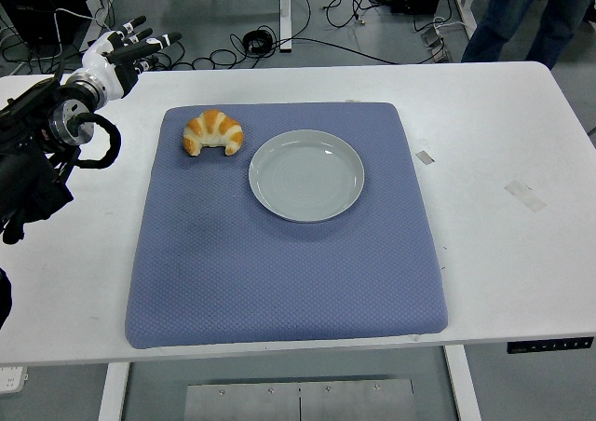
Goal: Place the bread on the plate
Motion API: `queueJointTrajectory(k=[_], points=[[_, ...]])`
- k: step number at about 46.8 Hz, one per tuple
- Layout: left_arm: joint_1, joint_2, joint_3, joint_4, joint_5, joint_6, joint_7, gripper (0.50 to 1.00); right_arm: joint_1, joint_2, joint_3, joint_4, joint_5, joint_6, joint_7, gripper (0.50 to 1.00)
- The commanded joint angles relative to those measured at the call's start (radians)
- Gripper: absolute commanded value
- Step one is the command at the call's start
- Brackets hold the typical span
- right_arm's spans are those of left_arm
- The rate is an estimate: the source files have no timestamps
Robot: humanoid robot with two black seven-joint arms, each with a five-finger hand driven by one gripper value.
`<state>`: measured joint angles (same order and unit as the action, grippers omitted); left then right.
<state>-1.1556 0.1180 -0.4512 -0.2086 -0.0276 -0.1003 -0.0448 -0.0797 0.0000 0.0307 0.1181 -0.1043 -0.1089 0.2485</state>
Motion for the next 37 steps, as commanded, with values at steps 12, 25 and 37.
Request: queueJointTrajectory(k=[12, 25, 37], points=[[-0.001, 0.002, 0.000, 0.000, -0.005, 0.004, -0.001, 0.980, 0.000, 0.000, 0.000, 0.000, 0.000, 0.000, 0.000, 1.000], [-0.015, 0.025, -0.001, 0.000, -0.006, 0.004, -0.001, 0.980, 0.000, 0.000, 0.000, 0.000, 0.000, 0.000, 0.000, 1.000], [-0.024, 0.023, 0.008, -0.002, -0.005, -0.001, -0.020, 0.980, 0.000, 0.000, 0.000, 0.000, 0.000, 0.000, 0.000, 1.000]])
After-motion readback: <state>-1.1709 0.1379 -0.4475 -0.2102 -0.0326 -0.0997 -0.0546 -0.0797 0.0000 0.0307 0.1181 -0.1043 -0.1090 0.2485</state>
